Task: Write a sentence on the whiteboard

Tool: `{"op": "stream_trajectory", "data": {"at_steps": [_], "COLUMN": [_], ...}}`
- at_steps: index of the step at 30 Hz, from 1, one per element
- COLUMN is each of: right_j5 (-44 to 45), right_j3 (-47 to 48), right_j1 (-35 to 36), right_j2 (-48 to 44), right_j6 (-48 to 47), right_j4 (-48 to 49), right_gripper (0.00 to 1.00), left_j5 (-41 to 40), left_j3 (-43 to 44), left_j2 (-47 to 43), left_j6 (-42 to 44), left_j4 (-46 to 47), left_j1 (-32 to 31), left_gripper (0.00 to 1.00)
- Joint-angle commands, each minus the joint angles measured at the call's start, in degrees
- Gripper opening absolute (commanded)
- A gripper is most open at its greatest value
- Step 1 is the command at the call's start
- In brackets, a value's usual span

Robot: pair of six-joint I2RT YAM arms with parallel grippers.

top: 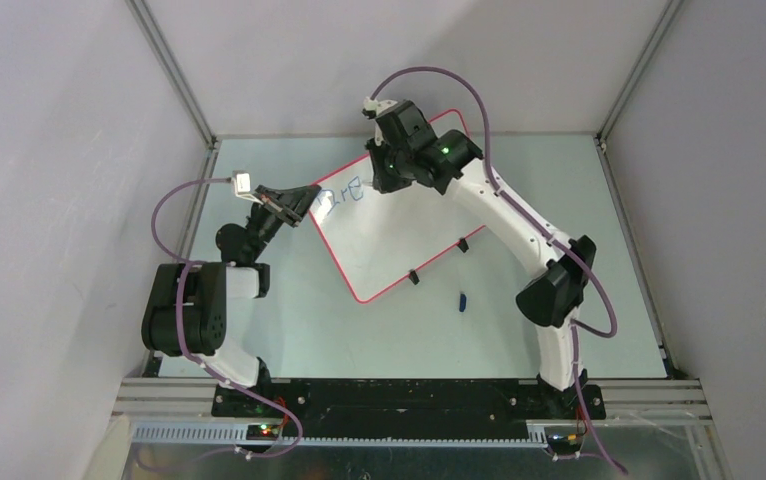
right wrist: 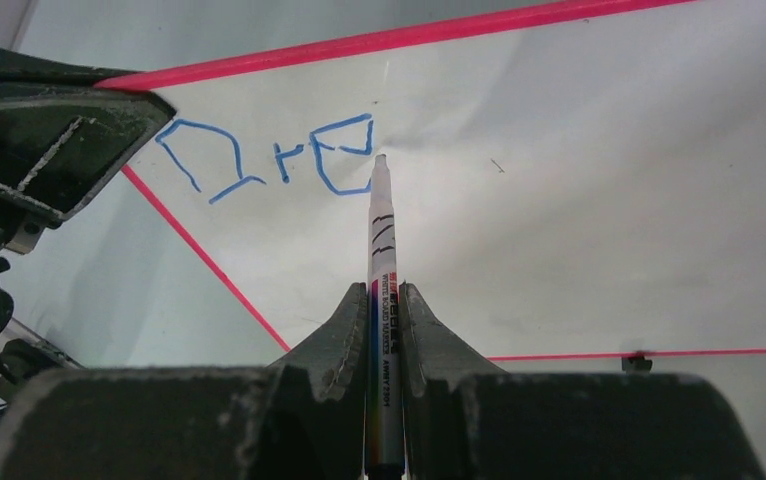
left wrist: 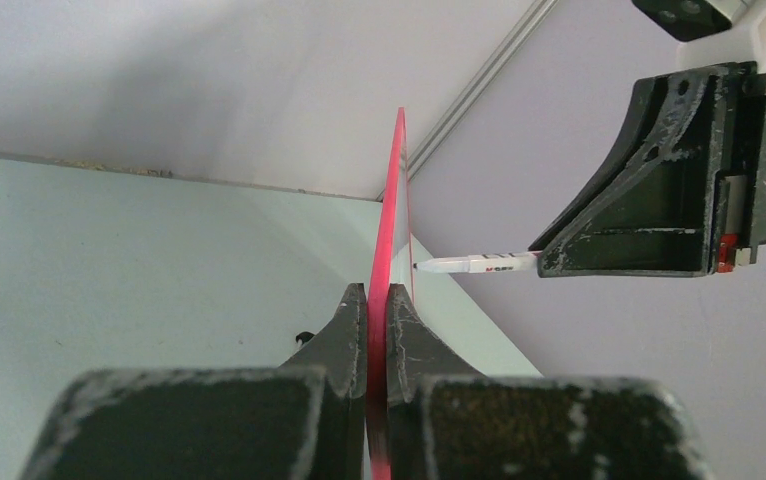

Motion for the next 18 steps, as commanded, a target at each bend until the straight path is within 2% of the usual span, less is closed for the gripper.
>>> {"op": "stream_trajectory", "data": {"at_steps": [1, 5, 8, 11, 14, 18], "right_j5": [1.4, 1.8, -5.6, -8.7, -13.0, -10.8], "right_j3": [-5.5, -16.5, -29.0, -37.8, -38.4, -32.4], "right_j1": [0.2, -1.5, -3.7, -6.4, -6.9, -5.8], "right_j2": [-7.7, -15.2, -22.2, -27.8, -29.6, -26.8], "right_j6": [-1.6, -1.1, -1.0, 4.4, 2.5, -3.0], "right_j4": [5.7, 14.7, 24.3, 35.6, 35.3, 26.4], "right_gripper": [0.0, 0.0, 0.0, 0.0, 0.0, 0.0], "left_j5": [4.3, 4.1, 4.1, 4.1, 4.6, 5.0], "left_j3": [-0.6, -0.4, -0.1, 0.1, 0.5, 1.1], "left_j2": [-0.7, -0.9, -1.4, -1.9, -1.5, -0.6], "left_j6": [6.7, 6.9, 7.4, 8.0, 7.8, 7.1], "left_j4": [1.2, -0.1, -1.5, -3.0, -3.2, -2.8], "left_j1": [-1.5, -1.5, -1.5, -1.4, -1.4, -1.3], "left_gripper": [0.02, 0.02, 0.01, 0.01, 0.02, 0.01]}}
